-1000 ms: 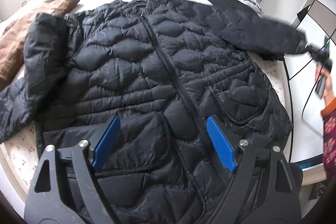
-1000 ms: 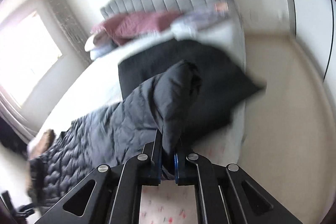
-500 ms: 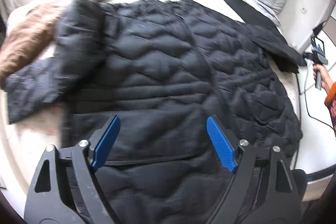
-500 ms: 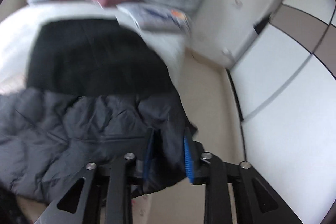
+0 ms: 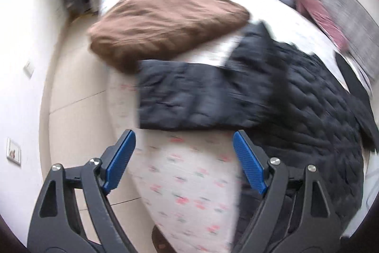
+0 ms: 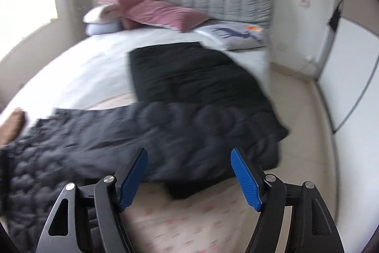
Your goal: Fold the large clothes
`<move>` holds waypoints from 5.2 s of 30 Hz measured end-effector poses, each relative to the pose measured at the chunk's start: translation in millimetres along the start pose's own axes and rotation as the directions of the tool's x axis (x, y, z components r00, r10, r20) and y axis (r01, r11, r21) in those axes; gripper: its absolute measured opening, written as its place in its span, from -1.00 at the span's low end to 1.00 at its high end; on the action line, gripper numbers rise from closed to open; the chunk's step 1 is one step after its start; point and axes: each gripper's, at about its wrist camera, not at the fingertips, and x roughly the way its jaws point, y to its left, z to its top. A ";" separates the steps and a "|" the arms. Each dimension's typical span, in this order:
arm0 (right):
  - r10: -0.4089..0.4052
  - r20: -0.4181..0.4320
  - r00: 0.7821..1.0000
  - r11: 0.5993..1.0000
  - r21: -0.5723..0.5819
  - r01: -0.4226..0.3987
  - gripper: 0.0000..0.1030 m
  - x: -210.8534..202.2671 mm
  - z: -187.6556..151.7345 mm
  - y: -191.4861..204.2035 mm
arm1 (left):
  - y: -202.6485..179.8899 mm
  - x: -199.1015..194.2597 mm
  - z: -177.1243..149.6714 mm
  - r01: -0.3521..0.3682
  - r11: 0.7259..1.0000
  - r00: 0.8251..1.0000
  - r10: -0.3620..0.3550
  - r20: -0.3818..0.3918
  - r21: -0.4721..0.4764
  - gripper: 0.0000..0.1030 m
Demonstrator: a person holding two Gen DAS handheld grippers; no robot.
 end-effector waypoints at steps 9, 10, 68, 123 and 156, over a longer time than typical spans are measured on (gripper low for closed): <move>0.216 -0.094 0.972 0.976 -0.004 -0.218 0.44 -17.8 -47.6 60.6 | 49.4 98.2 22.8 0.014 0.992 0.992 -0.029 -0.120 -0.123 0.59; 0.220 -0.103 0.970 0.975 -0.012 -0.222 0.44 -19.0 -52.2 65.8 | 49.9 110.5 25.6 0.023 0.991 0.991 -0.041 -0.129 -0.134 0.51; -0.001 0.018 1.000 0.997 -0.079 0.002 0.67 118.7 -42.6 55.5 | -153.1 107.8 74.9 -0.077 0.985 0.997 0.079 -0.007 0.153 0.70; 0.076 0.259 0.963 0.986 0.121 -0.110 -0.88 1.1 82.4 94.0 | -195.5 86.0 10.7 0.423 0.906 0.906 -0.423 0.023 -0.004 0.82; 0.417 -0.463 0.782 0.665 -0.430 -0.610 0.23 118.4 -134.1 430.8 | -180.3 90.5 14.0 0.404 0.913 0.915 -0.404 0.022 -0.049 0.82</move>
